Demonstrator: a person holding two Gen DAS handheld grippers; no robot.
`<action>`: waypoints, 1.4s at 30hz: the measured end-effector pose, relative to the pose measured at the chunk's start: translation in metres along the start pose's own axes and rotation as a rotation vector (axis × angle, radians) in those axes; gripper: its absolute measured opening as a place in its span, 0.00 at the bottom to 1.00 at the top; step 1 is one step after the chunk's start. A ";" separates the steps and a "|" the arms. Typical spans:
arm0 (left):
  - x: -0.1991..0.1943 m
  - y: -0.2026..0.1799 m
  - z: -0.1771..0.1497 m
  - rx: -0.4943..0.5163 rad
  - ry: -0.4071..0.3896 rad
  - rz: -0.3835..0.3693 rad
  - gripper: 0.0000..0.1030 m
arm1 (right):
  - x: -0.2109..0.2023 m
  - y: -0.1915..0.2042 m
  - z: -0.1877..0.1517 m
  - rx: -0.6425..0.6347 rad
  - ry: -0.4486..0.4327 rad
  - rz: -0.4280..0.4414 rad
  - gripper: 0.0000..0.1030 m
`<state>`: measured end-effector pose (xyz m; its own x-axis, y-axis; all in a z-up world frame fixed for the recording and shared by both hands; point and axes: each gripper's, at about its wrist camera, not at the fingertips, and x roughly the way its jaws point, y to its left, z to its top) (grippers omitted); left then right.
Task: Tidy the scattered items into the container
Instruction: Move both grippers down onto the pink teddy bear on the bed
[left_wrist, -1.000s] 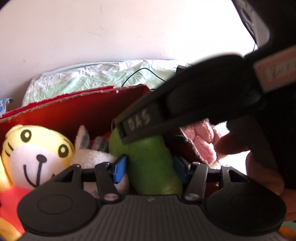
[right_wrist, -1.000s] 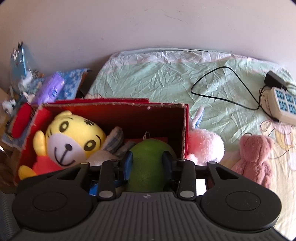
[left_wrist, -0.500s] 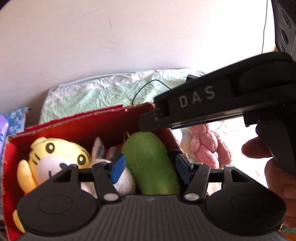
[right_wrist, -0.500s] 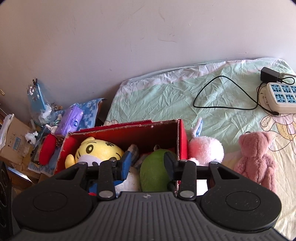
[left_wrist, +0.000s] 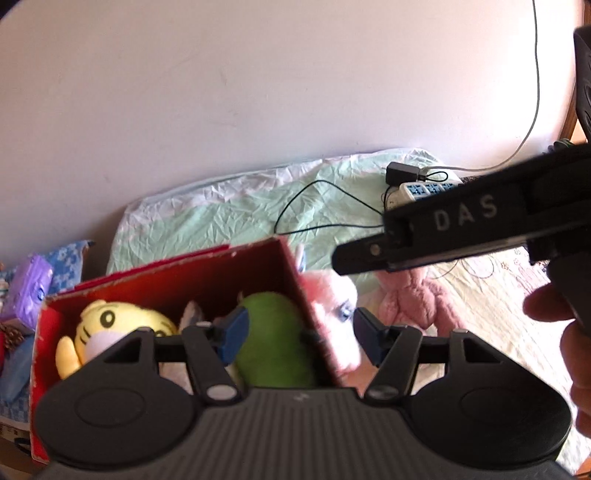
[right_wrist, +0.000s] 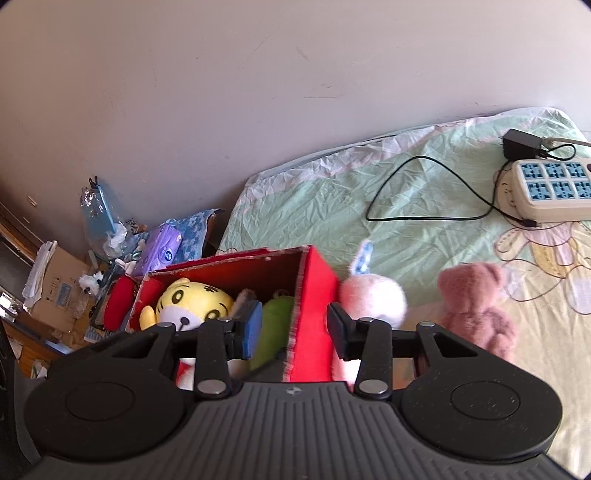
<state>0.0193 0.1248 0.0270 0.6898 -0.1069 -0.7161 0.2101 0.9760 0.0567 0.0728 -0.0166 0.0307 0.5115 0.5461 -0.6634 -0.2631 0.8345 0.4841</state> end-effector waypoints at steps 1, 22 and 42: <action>0.000 -0.006 0.001 -0.001 -0.001 0.005 0.65 | -0.004 -0.006 0.000 0.002 -0.001 0.005 0.42; 0.005 -0.089 -0.013 -0.051 -0.022 0.020 0.88 | -0.028 -0.161 -0.027 0.168 0.022 -0.079 0.53; 0.106 -0.118 -0.027 -0.165 0.131 -0.223 0.95 | 0.039 -0.196 -0.002 0.099 0.181 0.006 0.68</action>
<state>0.0490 0.0038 -0.0743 0.5421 -0.3072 -0.7821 0.2234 0.9500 -0.2183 0.1425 -0.1586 -0.0911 0.3523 0.5624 -0.7481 -0.1795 0.8251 0.5357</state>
